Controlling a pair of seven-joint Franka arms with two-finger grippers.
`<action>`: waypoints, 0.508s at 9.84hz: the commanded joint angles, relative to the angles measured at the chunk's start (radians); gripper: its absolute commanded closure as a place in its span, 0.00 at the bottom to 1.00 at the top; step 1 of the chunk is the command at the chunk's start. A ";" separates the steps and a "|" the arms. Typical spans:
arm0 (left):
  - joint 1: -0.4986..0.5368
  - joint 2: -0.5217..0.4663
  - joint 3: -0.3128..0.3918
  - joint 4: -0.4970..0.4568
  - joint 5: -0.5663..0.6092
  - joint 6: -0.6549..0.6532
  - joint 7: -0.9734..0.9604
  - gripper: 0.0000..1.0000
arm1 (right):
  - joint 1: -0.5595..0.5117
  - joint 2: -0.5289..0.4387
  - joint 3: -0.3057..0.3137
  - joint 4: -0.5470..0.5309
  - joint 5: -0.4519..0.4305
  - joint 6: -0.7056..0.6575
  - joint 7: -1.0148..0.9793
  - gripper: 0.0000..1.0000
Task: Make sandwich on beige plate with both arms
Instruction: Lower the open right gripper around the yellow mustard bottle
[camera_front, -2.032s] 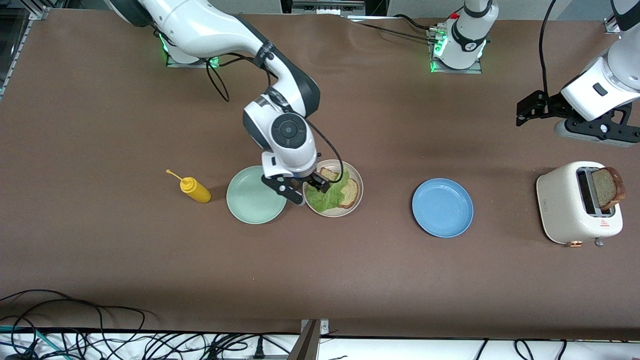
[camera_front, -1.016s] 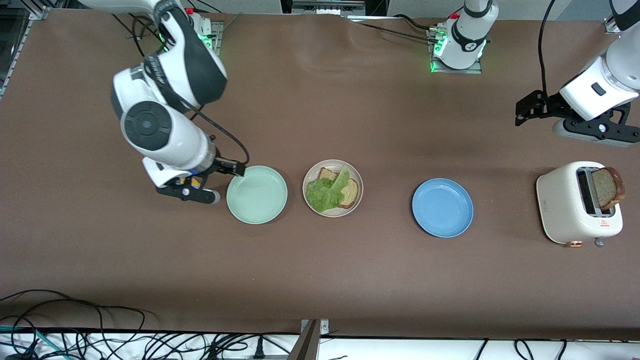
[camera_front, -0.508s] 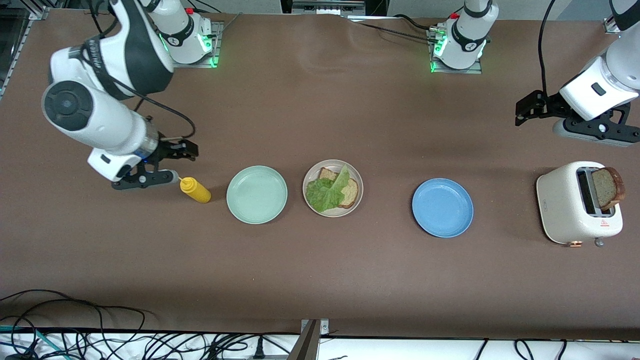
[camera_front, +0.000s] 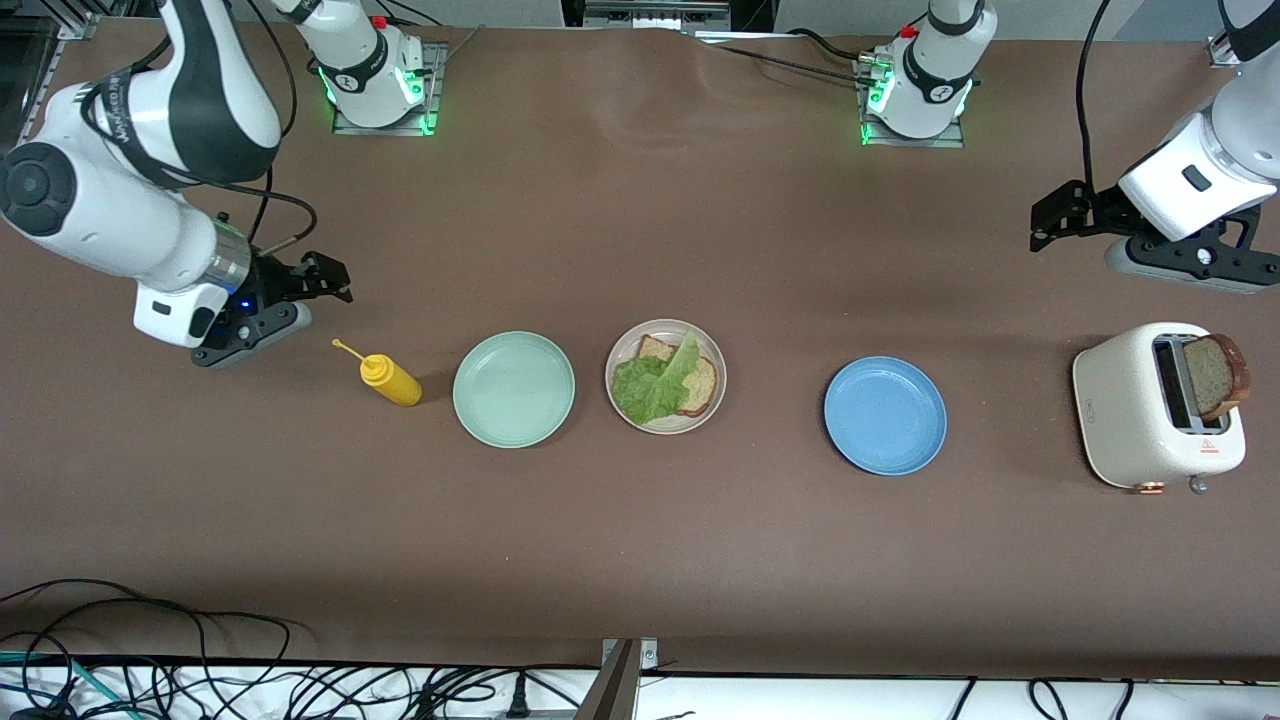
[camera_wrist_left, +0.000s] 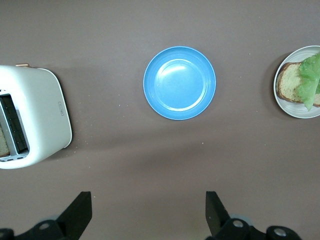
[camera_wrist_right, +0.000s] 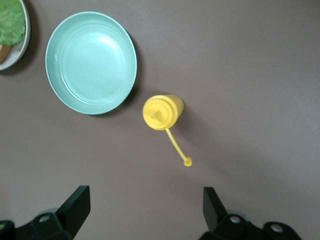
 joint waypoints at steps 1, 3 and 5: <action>-0.005 -0.020 0.008 -0.012 -0.018 -0.008 0.006 0.00 | -0.023 -0.032 -0.069 -0.121 0.127 0.110 -0.308 0.00; -0.005 -0.020 0.007 -0.012 -0.018 -0.008 0.006 0.00 | -0.027 -0.012 -0.113 -0.164 0.201 0.171 -0.505 0.00; -0.005 -0.020 0.007 -0.012 -0.018 -0.008 0.006 0.00 | -0.047 0.020 -0.121 -0.199 0.284 0.245 -0.687 0.00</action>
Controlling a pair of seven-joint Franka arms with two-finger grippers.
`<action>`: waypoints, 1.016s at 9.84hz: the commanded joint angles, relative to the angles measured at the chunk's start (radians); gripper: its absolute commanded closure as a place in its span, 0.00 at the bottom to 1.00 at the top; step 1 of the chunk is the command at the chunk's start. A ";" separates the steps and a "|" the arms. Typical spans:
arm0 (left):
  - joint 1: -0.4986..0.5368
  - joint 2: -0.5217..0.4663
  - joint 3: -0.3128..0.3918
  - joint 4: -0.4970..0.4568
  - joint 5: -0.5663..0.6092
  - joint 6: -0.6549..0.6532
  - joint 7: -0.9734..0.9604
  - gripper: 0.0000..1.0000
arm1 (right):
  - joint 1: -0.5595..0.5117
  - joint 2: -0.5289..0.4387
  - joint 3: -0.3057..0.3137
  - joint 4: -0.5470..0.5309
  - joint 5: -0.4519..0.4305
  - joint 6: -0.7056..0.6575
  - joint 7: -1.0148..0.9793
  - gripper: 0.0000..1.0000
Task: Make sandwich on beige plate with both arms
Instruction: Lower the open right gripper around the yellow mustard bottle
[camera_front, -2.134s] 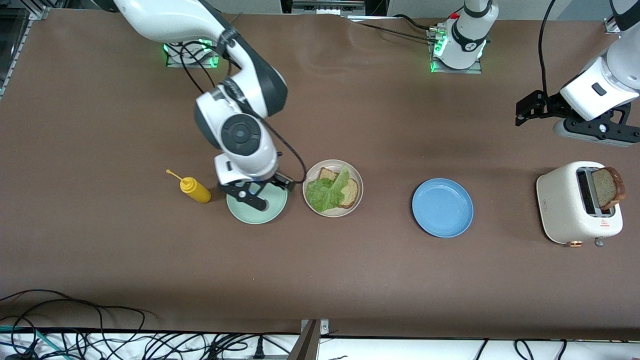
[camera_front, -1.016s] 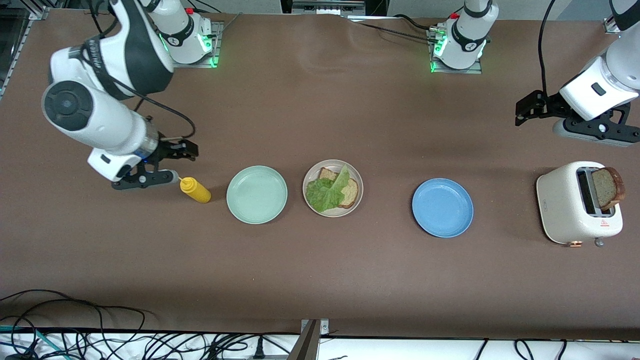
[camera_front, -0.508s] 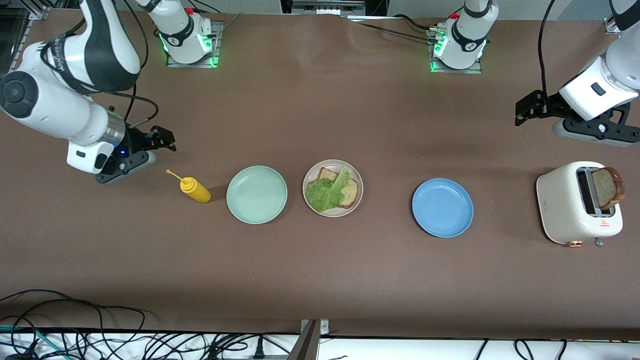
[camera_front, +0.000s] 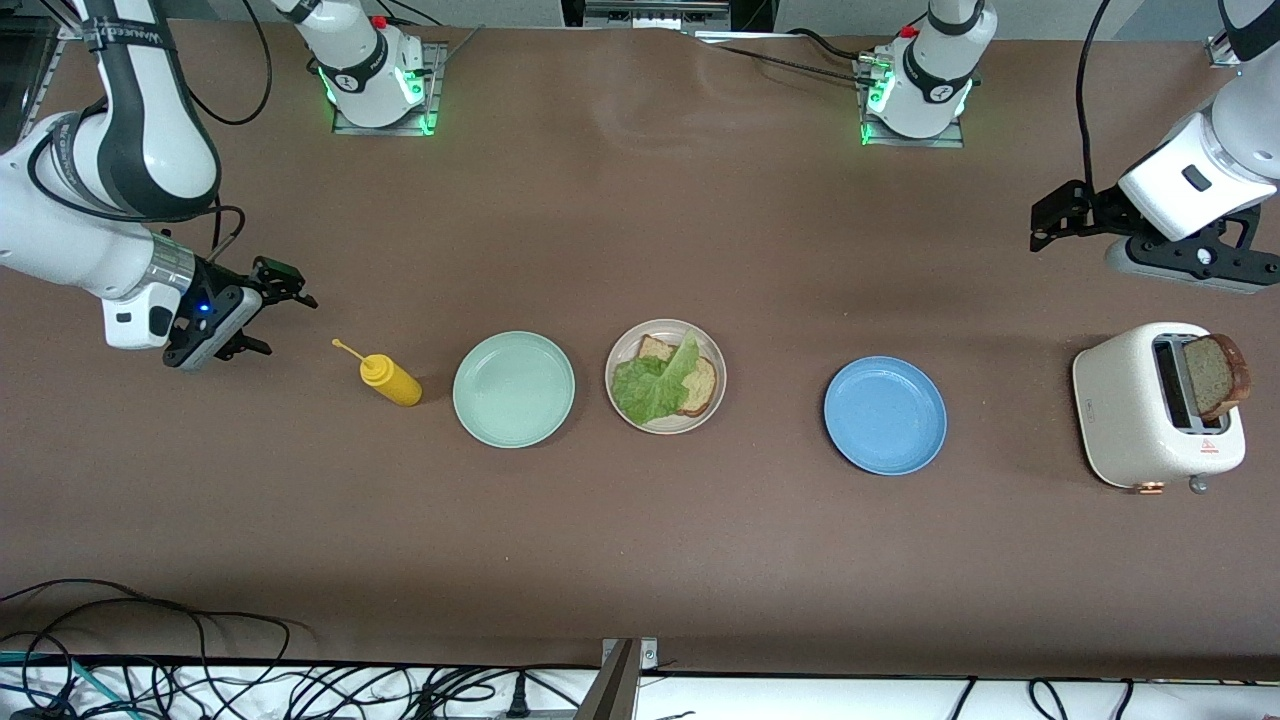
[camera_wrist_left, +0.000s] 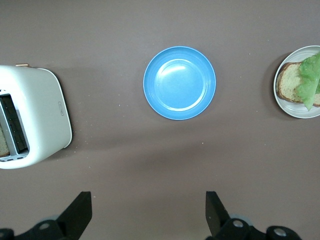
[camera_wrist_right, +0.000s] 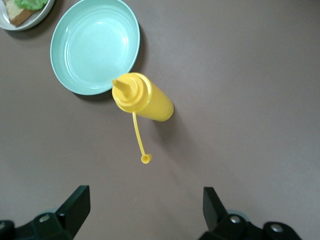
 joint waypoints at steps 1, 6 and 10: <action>-0.006 -0.021 0.007 -0.012 -0.018 -0.008 0.003 0.00 | -0.013 0.036 -0.008 -0.036 0.114 0.071 -0.201 0.00; -0.006 -0.021 0.007 -0.012 -0.018 -0.008 -0.005 0.00 | -0.017 0.182 -0.009 -0.020 0.346 0.110 -0.575 0.00; -0.006 -0.021 0.007 -0.012 -0.018 -0.008 -0.003 0.00 | -0.002 0.280 -0.008 0.028 0.437 0.124 -0.738 0.00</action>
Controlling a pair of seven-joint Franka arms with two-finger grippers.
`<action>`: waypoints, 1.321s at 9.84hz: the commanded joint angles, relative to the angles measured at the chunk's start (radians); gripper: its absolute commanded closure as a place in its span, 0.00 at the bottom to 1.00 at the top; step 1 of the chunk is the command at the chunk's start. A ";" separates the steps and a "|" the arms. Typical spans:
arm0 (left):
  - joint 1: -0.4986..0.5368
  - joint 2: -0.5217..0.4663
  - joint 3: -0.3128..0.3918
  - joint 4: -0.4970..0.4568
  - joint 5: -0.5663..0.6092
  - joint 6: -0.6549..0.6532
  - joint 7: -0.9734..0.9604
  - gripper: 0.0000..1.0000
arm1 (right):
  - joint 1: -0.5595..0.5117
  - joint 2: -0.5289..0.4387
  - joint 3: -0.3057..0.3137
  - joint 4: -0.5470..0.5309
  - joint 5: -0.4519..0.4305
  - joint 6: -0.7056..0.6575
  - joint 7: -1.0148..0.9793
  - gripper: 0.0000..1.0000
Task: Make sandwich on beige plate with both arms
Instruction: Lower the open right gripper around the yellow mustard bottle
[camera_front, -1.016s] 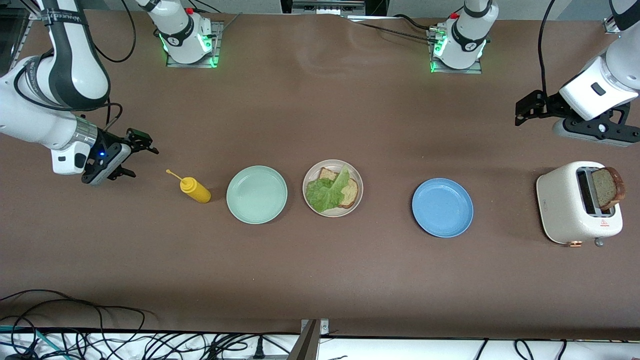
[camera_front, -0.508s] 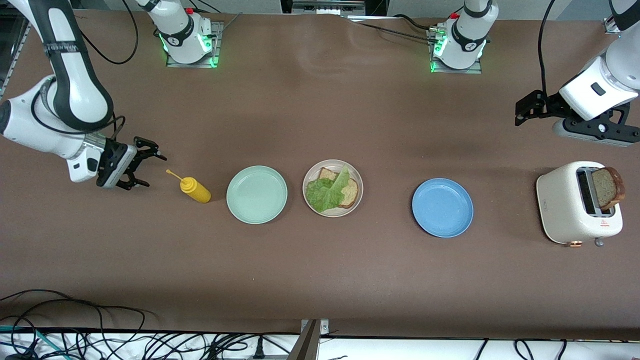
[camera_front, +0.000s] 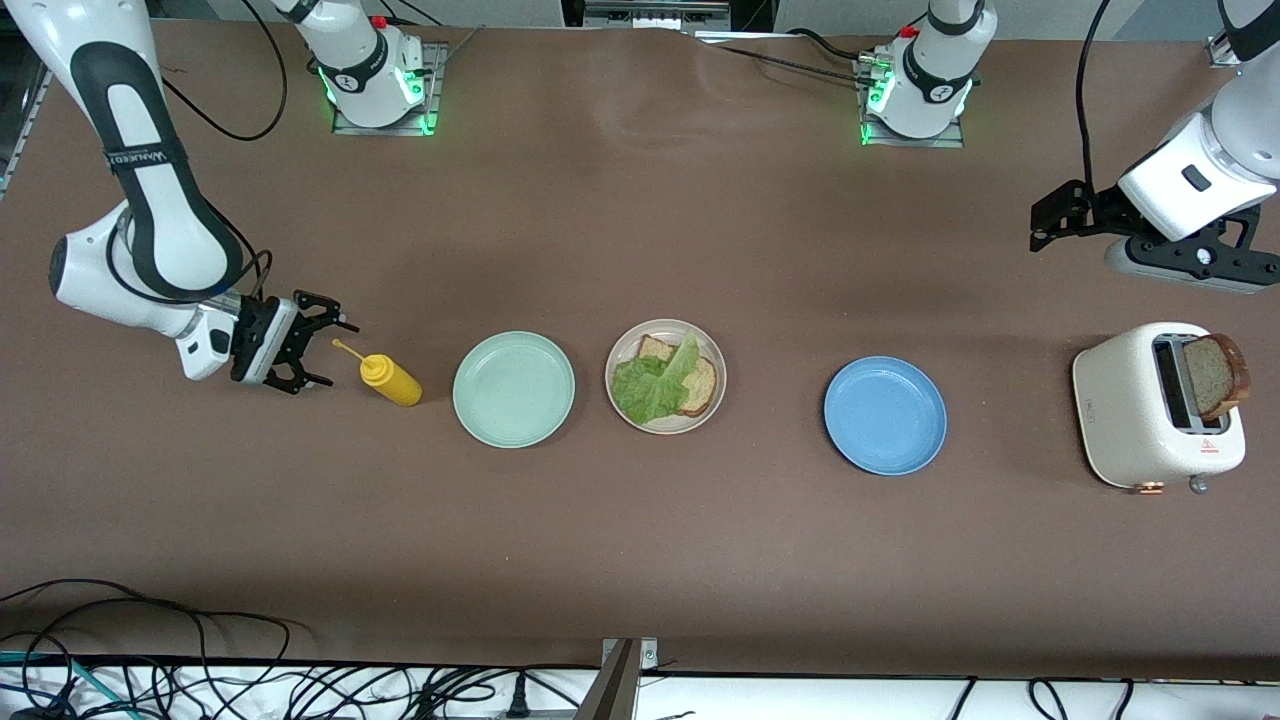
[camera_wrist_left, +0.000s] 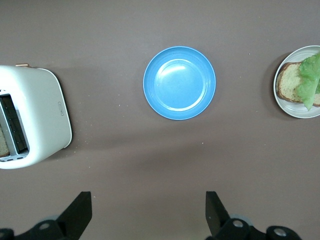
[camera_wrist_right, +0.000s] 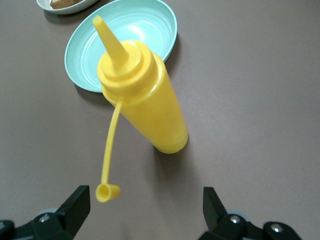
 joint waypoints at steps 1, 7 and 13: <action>-0.006 -0.021 0.007 -0.012 -0.018 -0.008 -0.003 0.00 | 0.010 0.065 0.006 0.065 0.034 0.002 -0.064 0.00; -0.006 -0.021 0.007 -0.012 -0.018 -0.008 -0.003 0.00 | 0.056 0.146 0.011 0.122 0.129 0.008 -0.165 0.00; -0.006 -0.021 0.007 -0.012 -0.018 -0.008 -0.003 0.00 | 0.076 0.182 0.014 0.162 0.132 0.008 -0.165 0.00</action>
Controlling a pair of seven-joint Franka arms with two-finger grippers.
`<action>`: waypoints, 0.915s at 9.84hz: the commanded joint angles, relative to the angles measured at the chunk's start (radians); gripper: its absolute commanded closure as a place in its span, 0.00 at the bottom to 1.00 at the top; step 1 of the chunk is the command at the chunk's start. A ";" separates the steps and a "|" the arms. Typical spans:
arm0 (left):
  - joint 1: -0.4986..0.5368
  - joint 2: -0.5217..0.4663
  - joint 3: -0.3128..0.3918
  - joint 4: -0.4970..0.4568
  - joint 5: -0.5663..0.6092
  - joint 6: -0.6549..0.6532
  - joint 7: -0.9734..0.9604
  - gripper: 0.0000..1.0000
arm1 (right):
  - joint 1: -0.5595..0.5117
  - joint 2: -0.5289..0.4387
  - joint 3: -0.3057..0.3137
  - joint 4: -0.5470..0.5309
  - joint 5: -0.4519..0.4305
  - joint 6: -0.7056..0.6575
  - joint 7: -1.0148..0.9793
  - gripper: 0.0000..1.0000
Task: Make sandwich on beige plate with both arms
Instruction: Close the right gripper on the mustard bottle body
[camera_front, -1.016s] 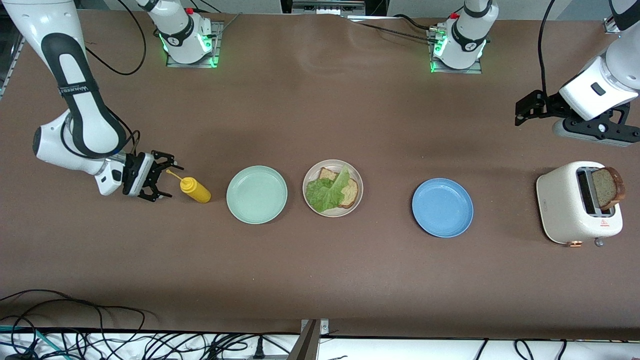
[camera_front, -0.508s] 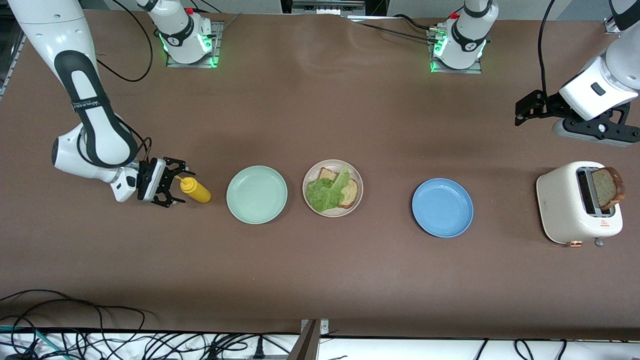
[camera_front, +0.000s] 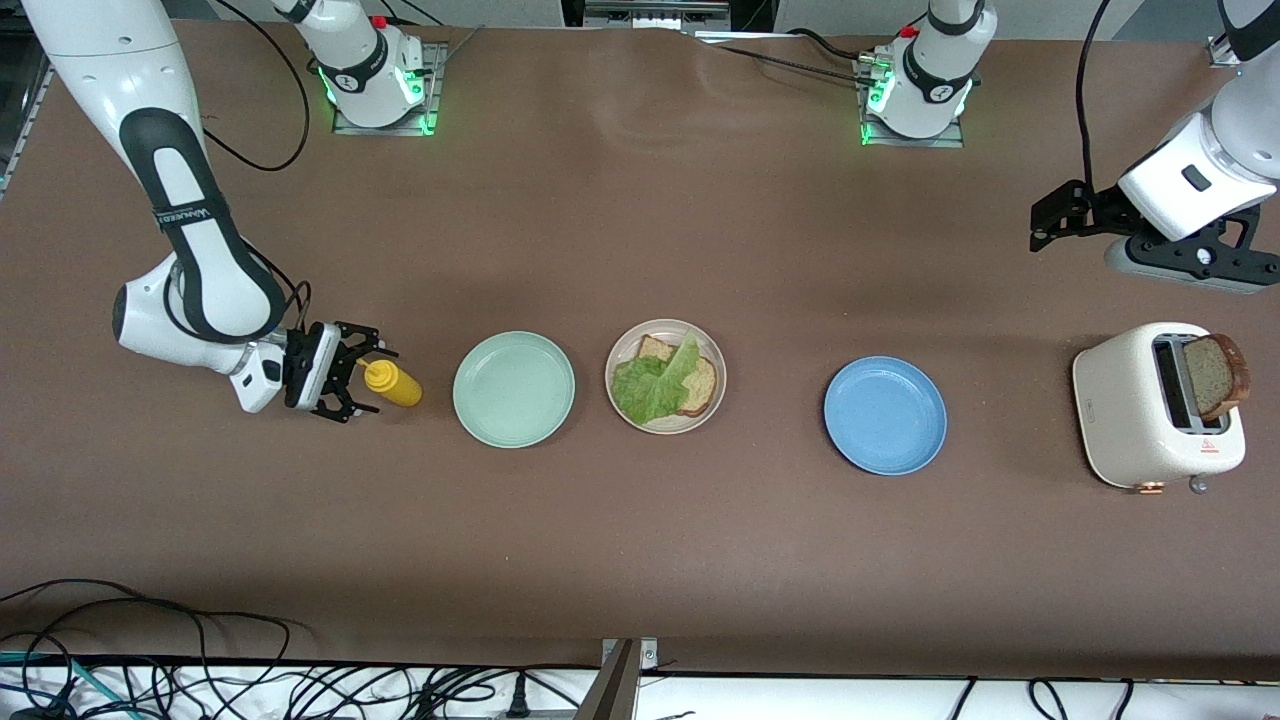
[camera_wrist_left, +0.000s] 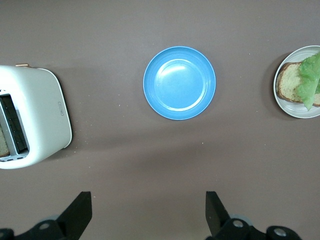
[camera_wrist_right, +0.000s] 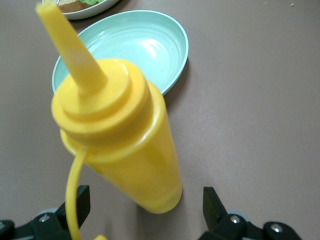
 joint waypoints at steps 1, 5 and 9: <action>-0.006 -0.021 0.007 -0.013 -0.018 -0.008 -0.003 0.00 | 0.005 0.023 0.001 0.024 0.031 0.002 -0.024 0.00; -0.006 -0.021 0.007 -0.013 -0.018 -0.008 -0.003 0.00 | 0.007 0.023 0.001 0.022 0.031 -0.004 -0.025 0.00; -0.006 -0.021 0.007 -0.013 -0.018 -0.008 -0.003 0.00 | 0.017 0.029 0.004 0.021 0.031 -0.009 -0.025 0.00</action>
